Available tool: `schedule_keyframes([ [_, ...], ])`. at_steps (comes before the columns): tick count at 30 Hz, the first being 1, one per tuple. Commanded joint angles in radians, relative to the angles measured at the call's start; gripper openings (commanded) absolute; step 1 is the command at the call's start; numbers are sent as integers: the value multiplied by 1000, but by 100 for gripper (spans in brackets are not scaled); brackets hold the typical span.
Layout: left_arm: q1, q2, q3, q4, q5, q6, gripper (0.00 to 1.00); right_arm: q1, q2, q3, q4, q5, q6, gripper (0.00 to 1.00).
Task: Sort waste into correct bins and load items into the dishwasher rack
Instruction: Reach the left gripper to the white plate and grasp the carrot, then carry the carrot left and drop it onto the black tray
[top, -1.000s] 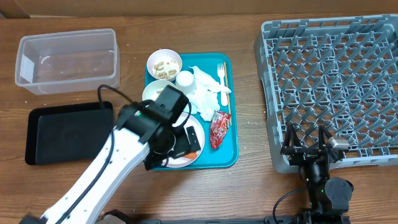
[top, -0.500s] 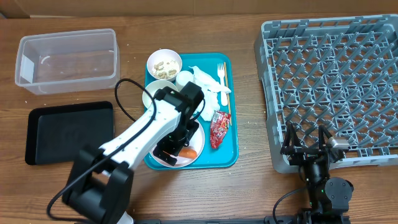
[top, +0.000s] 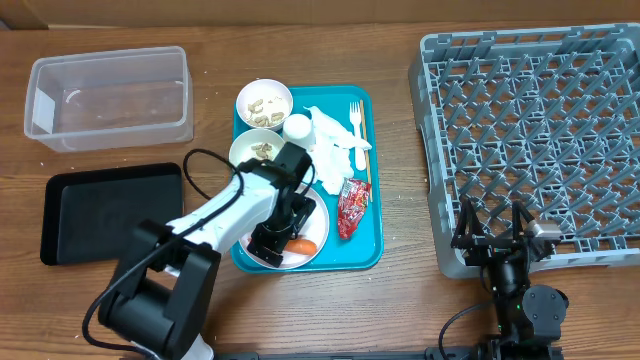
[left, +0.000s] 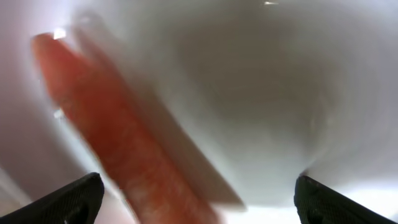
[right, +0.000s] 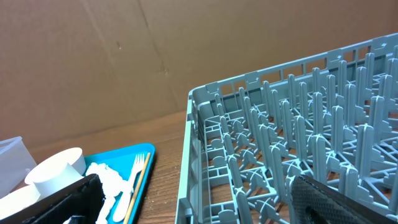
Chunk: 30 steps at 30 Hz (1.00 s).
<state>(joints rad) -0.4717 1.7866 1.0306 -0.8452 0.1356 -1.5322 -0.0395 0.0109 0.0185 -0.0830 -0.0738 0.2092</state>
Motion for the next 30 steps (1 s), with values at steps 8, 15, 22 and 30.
schedule_keyframes([
  [8,19,41,-112,113,31,120,53,-6,-8,-10,5,6,1,100],
  [15,21,33,-69,8,-60,149,41,-6,-8,-10,5,6,1,100],
  [22,21,32,-10,-81,-121,157,24,-6,-8,-10,5,6,1,100],
  [30,22,30,214,-392,-210,158,18,-6,-8,-10,4,6,1,100],
])
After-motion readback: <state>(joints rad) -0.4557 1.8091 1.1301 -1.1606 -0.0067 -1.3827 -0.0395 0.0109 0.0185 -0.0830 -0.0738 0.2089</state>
